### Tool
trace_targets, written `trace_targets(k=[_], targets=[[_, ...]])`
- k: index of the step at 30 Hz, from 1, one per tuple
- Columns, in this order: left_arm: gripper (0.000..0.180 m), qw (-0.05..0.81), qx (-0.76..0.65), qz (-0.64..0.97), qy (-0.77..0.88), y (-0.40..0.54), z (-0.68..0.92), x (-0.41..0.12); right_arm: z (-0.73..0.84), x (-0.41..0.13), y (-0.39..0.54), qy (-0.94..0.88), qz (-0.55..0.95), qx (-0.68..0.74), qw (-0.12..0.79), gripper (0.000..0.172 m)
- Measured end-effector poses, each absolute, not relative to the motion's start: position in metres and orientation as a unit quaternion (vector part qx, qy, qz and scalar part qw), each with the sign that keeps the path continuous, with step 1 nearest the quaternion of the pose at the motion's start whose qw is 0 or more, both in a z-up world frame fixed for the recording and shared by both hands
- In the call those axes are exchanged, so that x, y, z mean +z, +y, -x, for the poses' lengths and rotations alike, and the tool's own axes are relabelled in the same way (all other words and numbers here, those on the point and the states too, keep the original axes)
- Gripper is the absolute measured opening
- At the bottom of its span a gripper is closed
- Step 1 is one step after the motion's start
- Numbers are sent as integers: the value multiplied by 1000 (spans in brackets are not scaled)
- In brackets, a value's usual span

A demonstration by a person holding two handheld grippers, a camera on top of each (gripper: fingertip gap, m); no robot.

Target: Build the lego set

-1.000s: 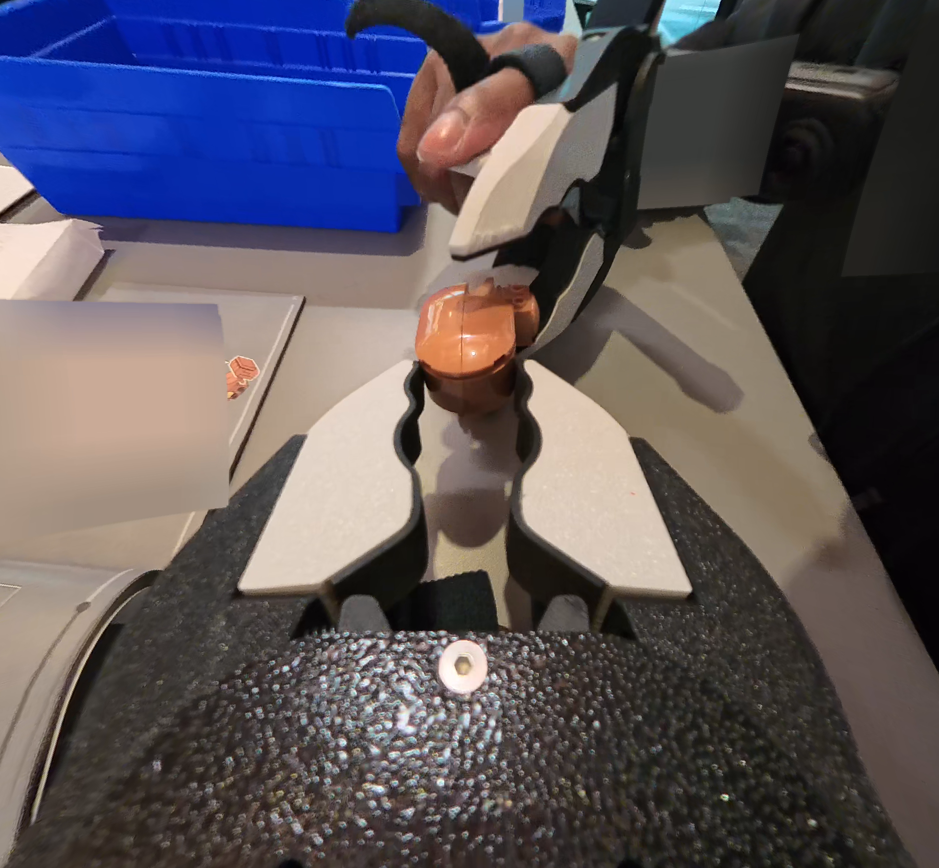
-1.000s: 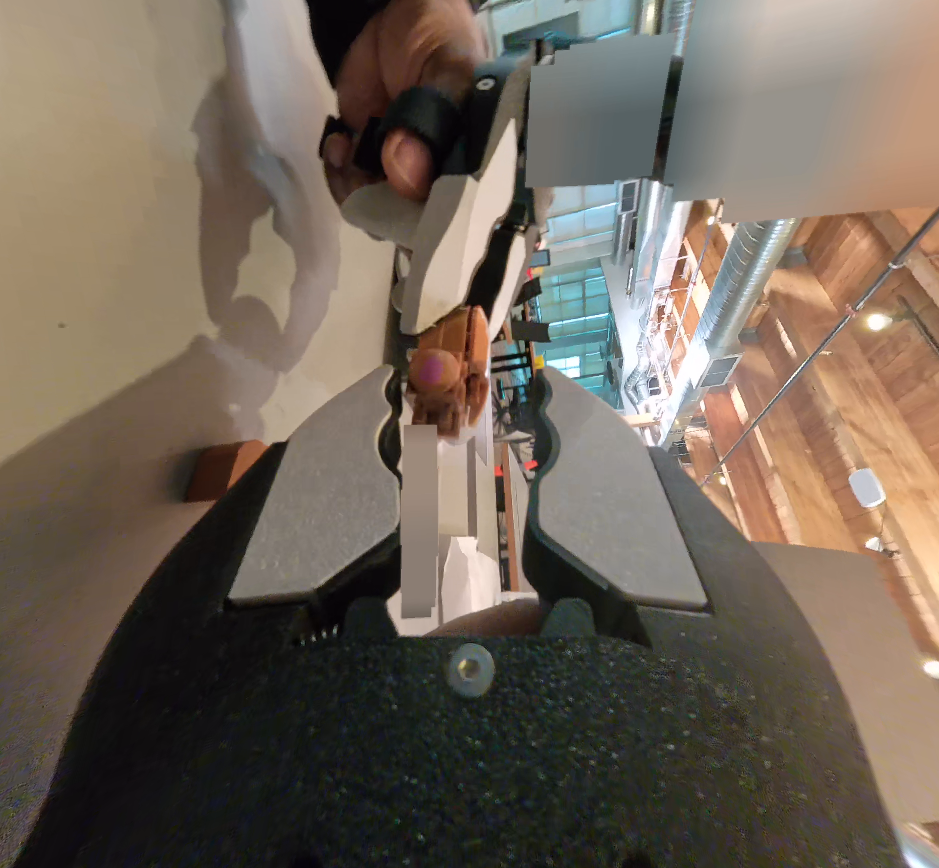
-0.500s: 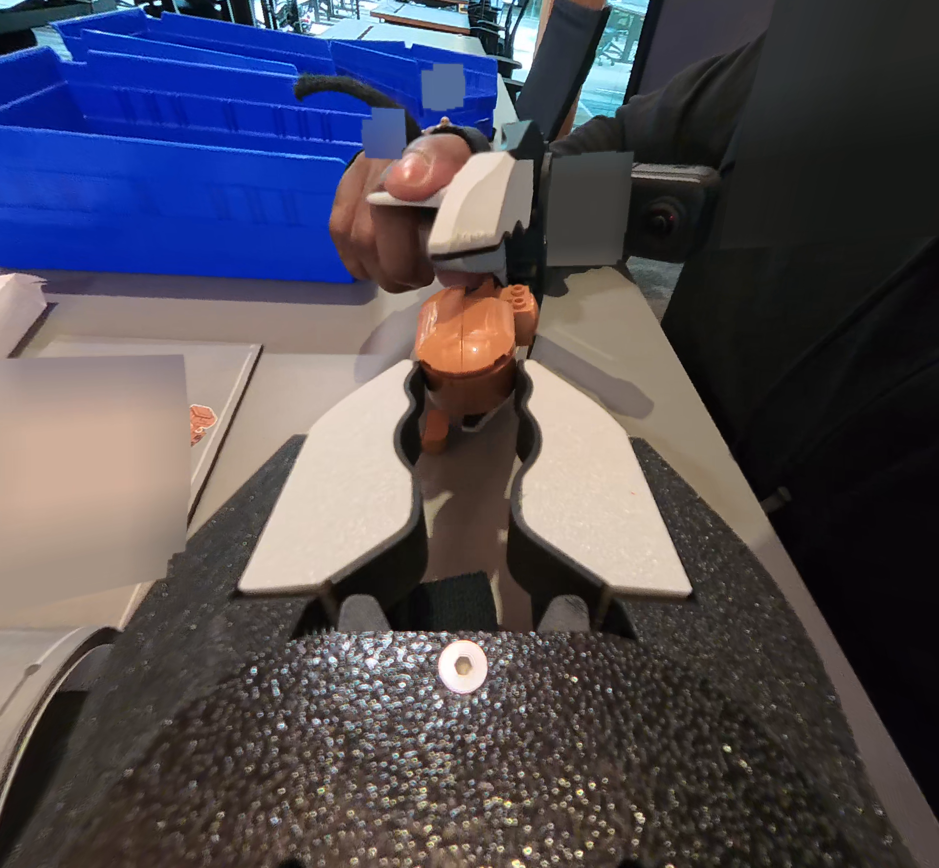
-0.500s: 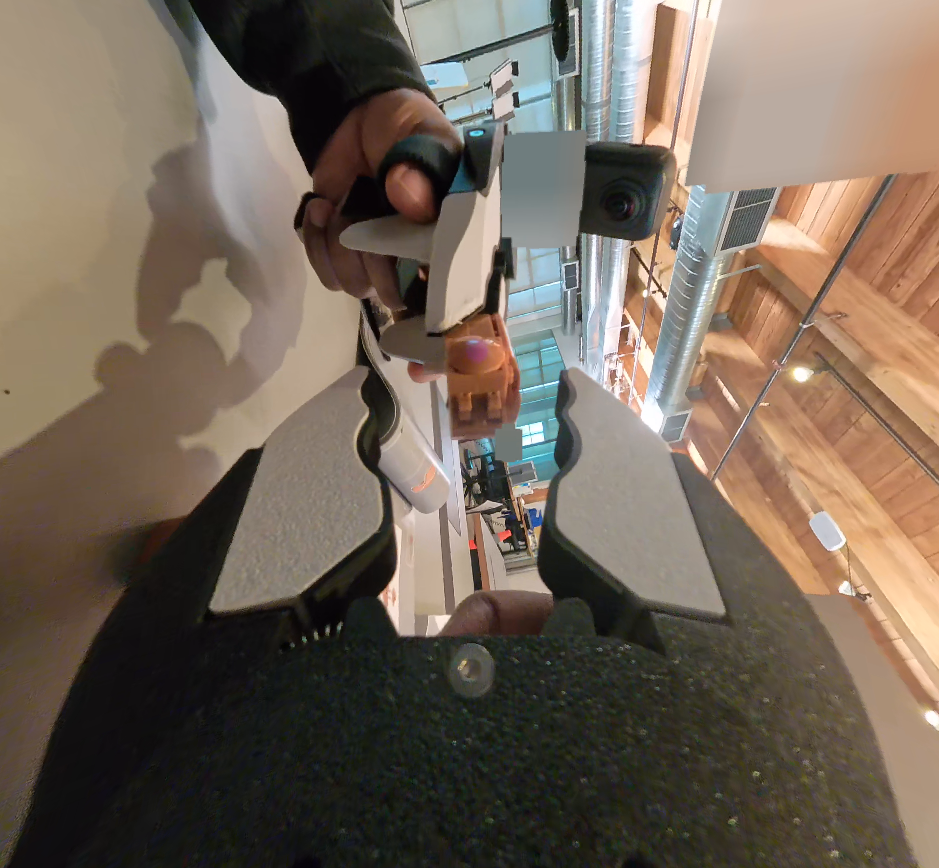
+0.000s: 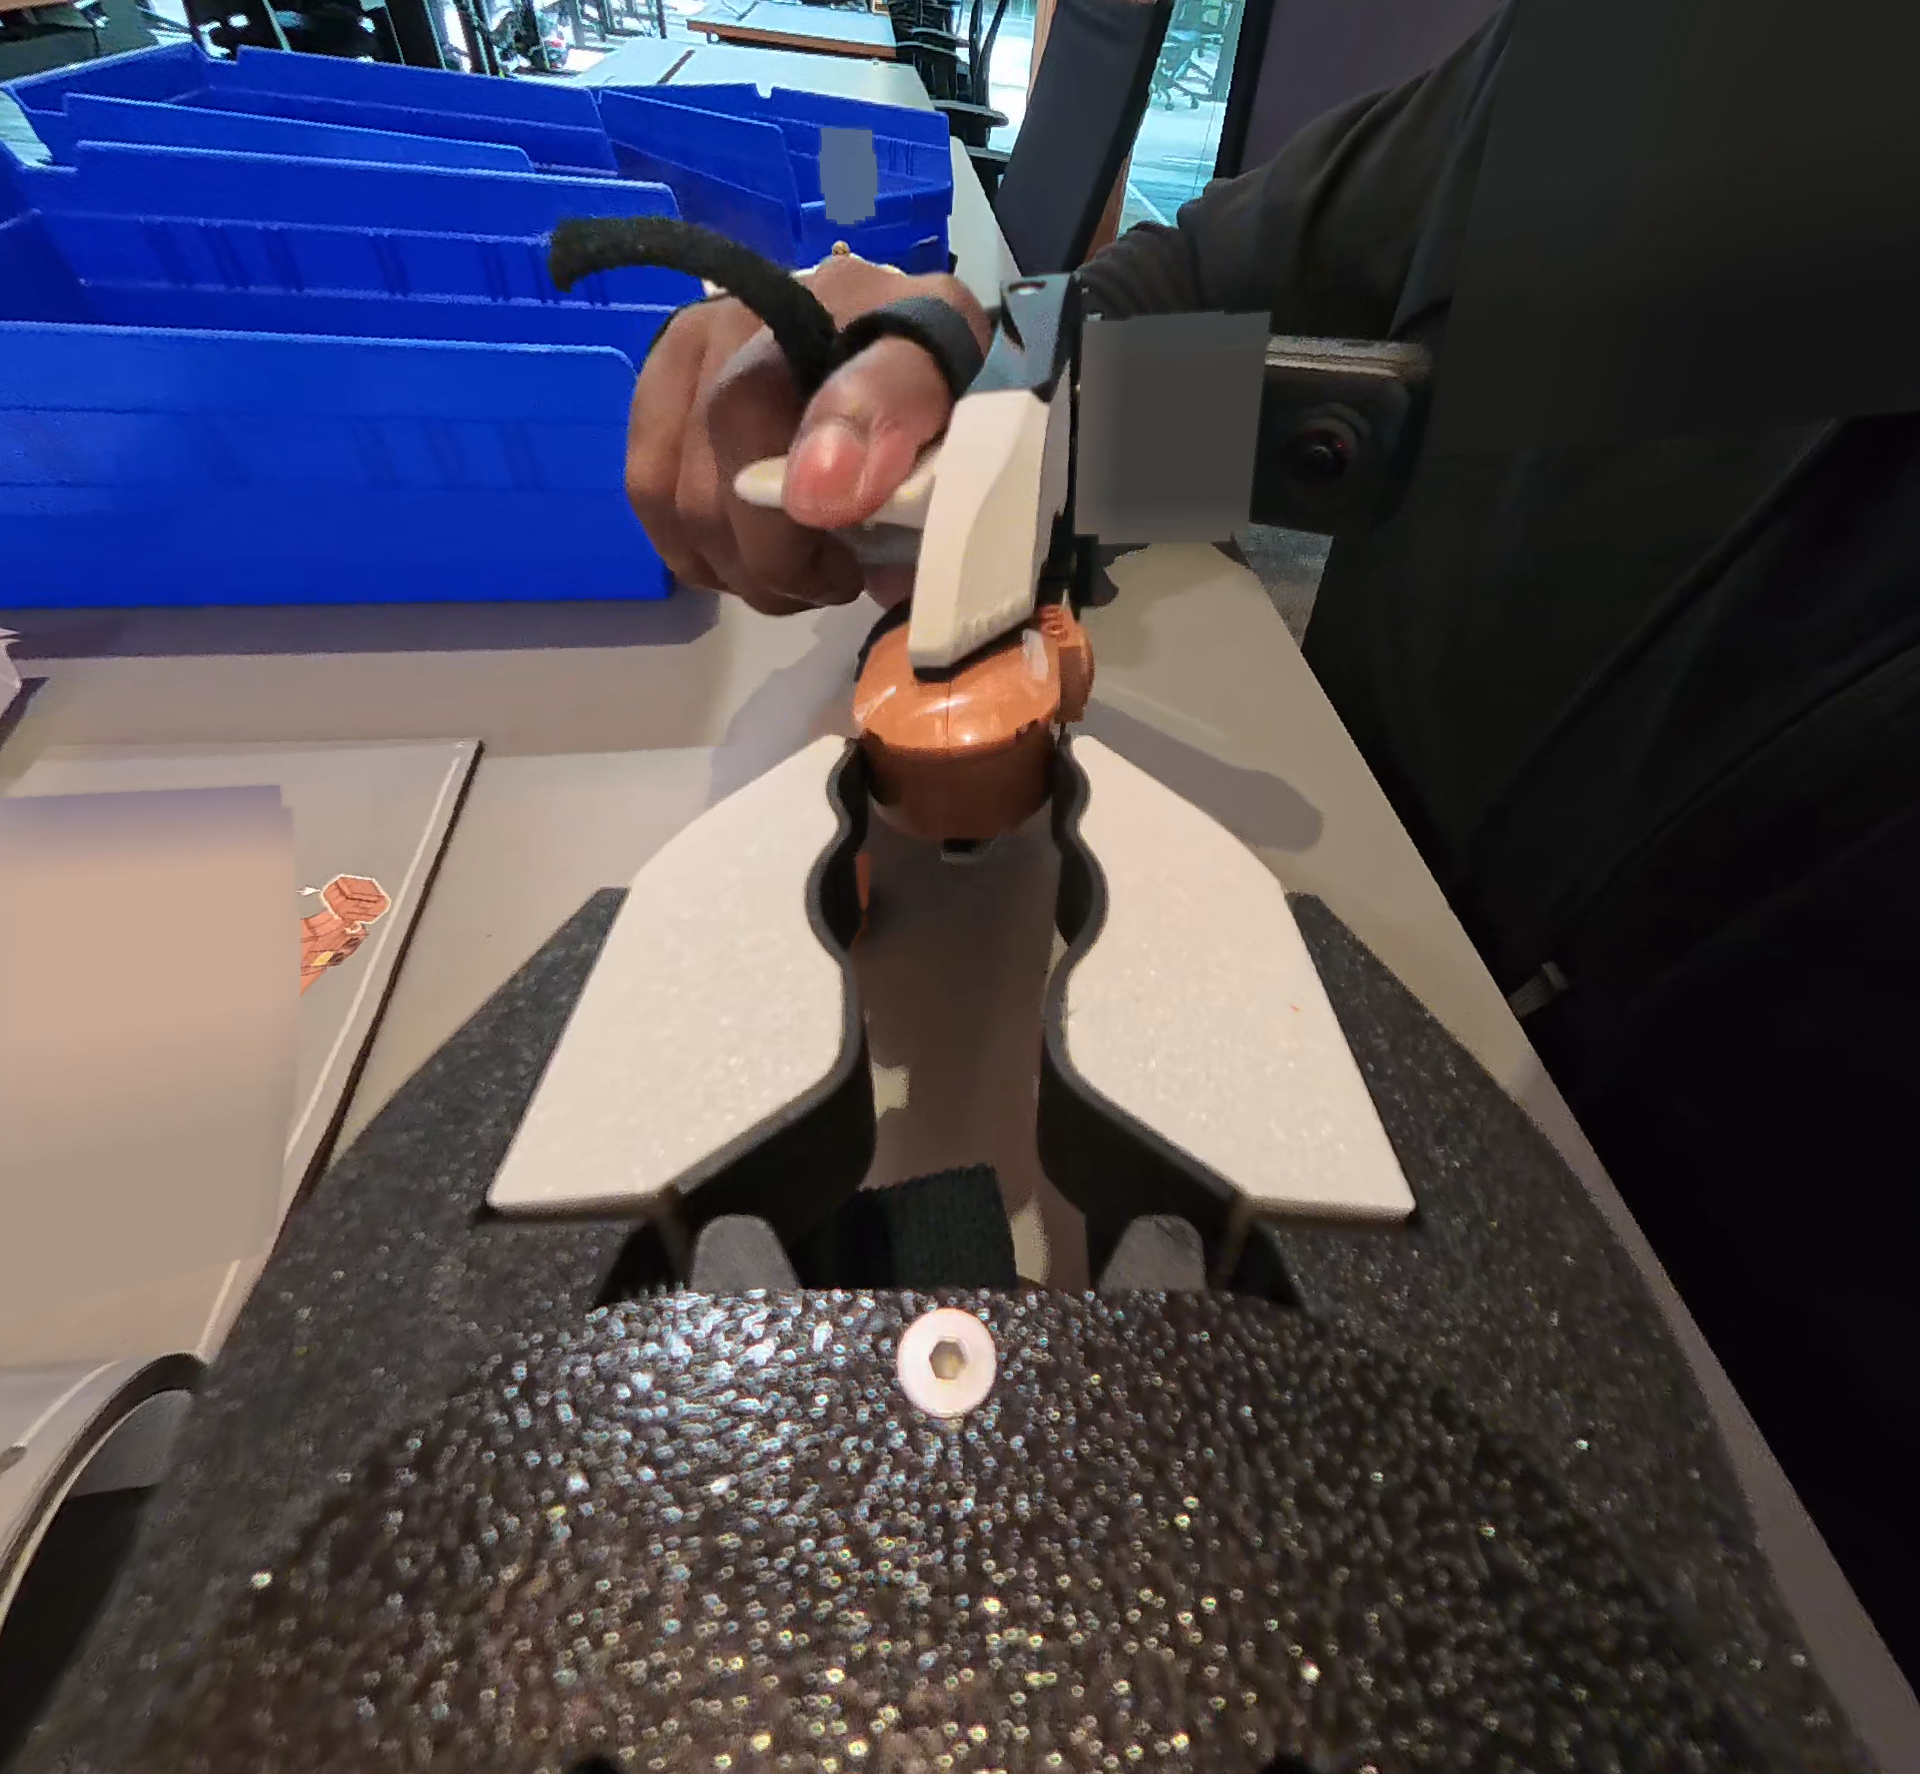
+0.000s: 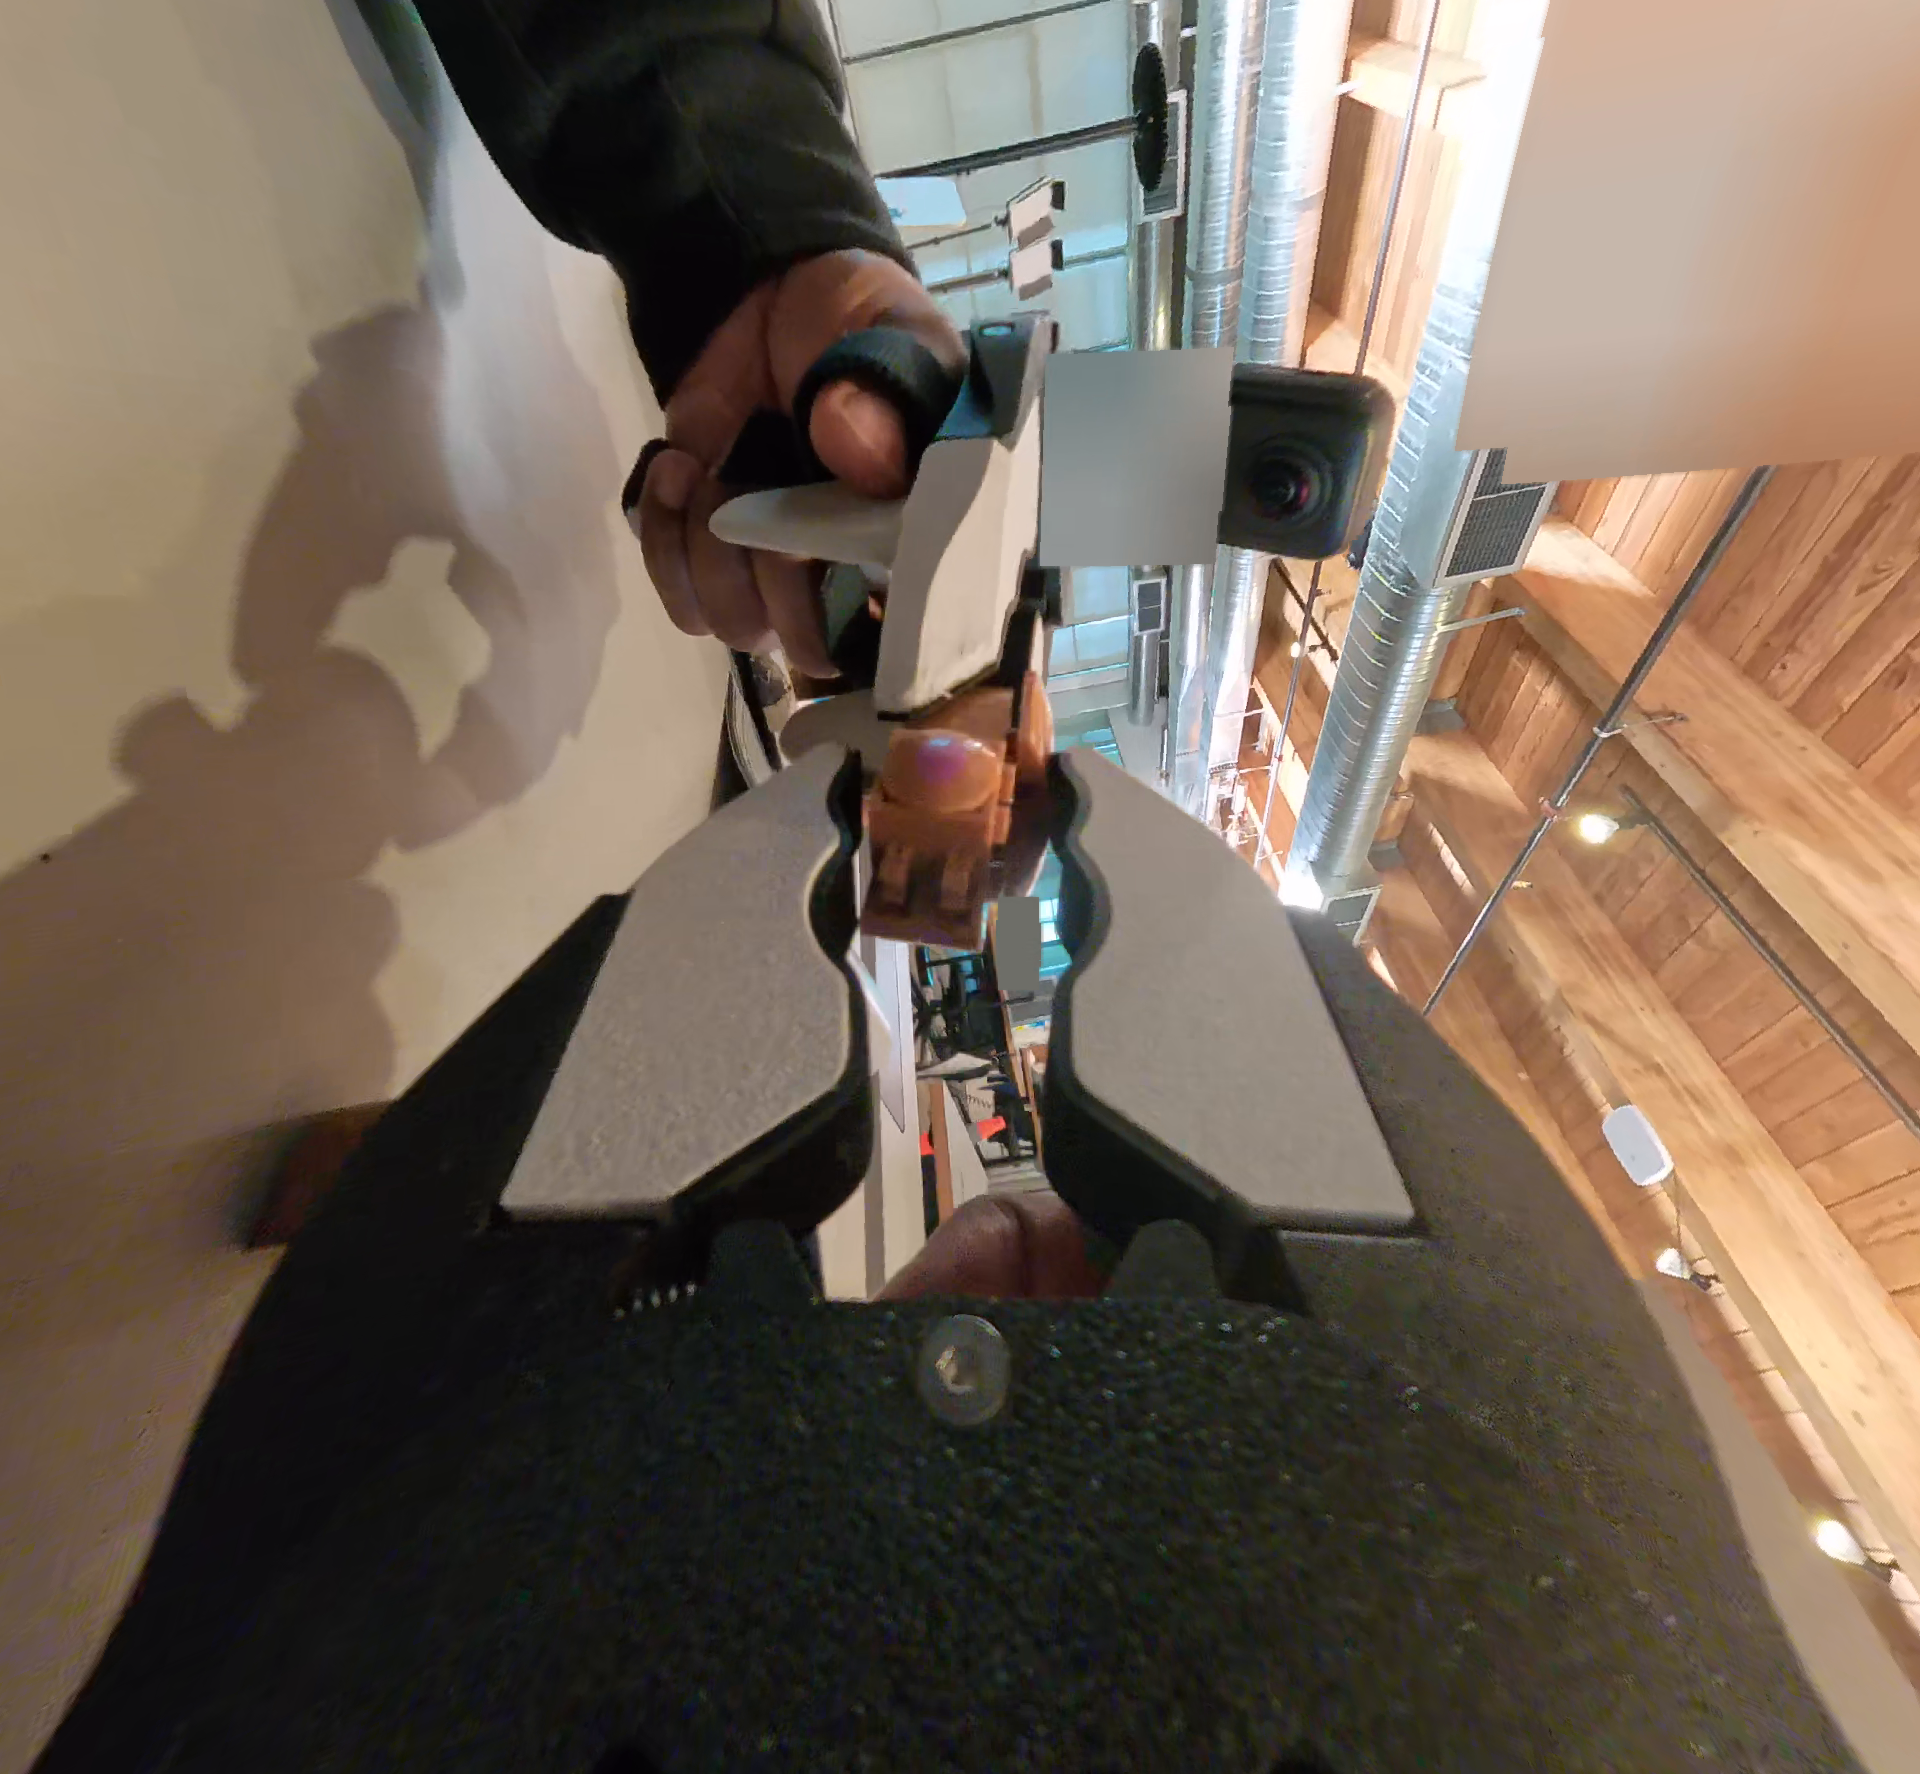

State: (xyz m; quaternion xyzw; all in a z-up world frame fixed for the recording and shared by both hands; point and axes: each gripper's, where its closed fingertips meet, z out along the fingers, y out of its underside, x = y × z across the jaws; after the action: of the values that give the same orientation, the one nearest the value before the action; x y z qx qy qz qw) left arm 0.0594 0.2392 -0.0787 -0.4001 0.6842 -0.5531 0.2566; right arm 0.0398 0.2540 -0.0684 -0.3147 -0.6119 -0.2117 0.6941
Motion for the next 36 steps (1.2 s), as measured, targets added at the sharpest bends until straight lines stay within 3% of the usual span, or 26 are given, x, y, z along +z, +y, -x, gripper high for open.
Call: trace_targets(k=[36], targets=[[34,267,-606,345,666,234,-54,-70,-39,-64,241,-634,291,-201,688,39]])
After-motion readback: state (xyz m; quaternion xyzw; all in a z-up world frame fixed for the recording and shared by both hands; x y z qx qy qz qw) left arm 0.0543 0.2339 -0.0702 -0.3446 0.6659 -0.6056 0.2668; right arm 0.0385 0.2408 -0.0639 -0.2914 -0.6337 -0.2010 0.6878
